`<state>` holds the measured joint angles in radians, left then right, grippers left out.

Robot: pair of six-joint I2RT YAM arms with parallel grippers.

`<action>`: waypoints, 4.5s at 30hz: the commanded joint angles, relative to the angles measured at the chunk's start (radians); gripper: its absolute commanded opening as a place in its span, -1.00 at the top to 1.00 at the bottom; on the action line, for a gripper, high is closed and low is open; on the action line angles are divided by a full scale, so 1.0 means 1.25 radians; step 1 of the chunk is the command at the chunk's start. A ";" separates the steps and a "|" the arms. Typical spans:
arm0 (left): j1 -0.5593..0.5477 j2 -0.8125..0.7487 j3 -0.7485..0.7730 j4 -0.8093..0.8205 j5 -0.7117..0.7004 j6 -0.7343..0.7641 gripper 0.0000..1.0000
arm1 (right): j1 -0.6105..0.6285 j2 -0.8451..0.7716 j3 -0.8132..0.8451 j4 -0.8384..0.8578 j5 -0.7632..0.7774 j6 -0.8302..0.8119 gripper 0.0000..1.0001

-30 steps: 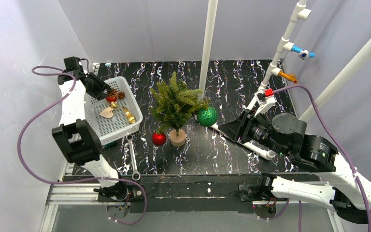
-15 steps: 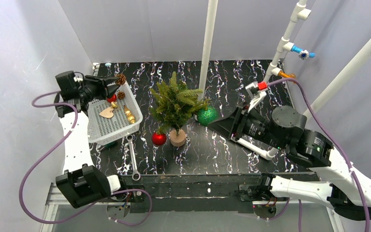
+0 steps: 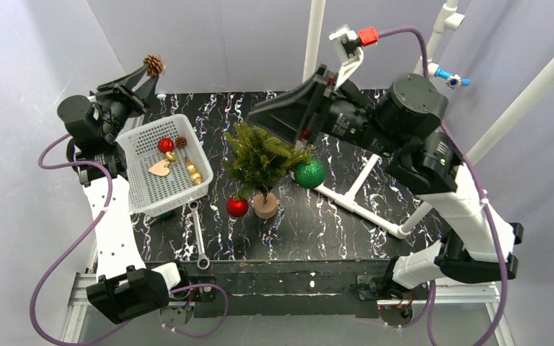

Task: Decorate the small christmas tree
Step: Pick up the decoration item from the storage box, then hang the decoration item on the Christmas tree.

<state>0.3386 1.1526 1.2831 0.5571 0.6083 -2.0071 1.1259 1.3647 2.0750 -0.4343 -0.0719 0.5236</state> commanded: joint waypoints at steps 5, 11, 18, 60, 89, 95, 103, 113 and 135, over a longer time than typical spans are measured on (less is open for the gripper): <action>-0.050 -0.069 0.143 0.034 0.008 -0.011 0.45 | -0.001 0.171 0.099 0.194 -0.007 -0.113 0.04; -0.086 -0.092 0.165 0.018 0.020 0.028 0.45 | -0.002 0.247 0.062 0.366 -0.029 -0.210 0.01; -0.112 -0.098 0.132 0.040 0.013 0.017 0.48 | -0.002 0.307 0.054 0.509 0.012 -0.245 0.02; -0.136 -0.086 0.120 0.097 -0.007 -0.029 0.50 | -0.068 0.467 0.256 0.427 0.096 -0.146 0.56; -0.147 -0.089 0.095 0.130 -0.023 -0.063 0.54 | -0.103 0.488 0.234 0.415 0.156 -0.129 0.97; -0.151 -0.085 0.095 0.142 -0.023 -0.071 0.55 | -0.108 0.486 0.224 0.416 0.157 -0.122 0.90; -0.159 -0.075 0.091 0.146 -0.014 -0.062 0.56 | -0.108 0.386 0.108 0.463 0.162 -0.134 0.23; -0.180 -0.091 0.093 -0.021 0.031 0.065 0.62 | -0.107 0.192 -0.094 0.437 0.168 -0.124 0.22; -0.193 -0.107 0.100 -0.027 0.021 0.070 0.62 | -0.097 0.383 0.122 0.312 0.093 -0.059 0.64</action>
<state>0.1051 1.0508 1.3846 0.4358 0.6052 -1.9156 1.0000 1.8580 2.1990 -0.0952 0.0257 0.4469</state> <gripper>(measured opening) 0.278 0.332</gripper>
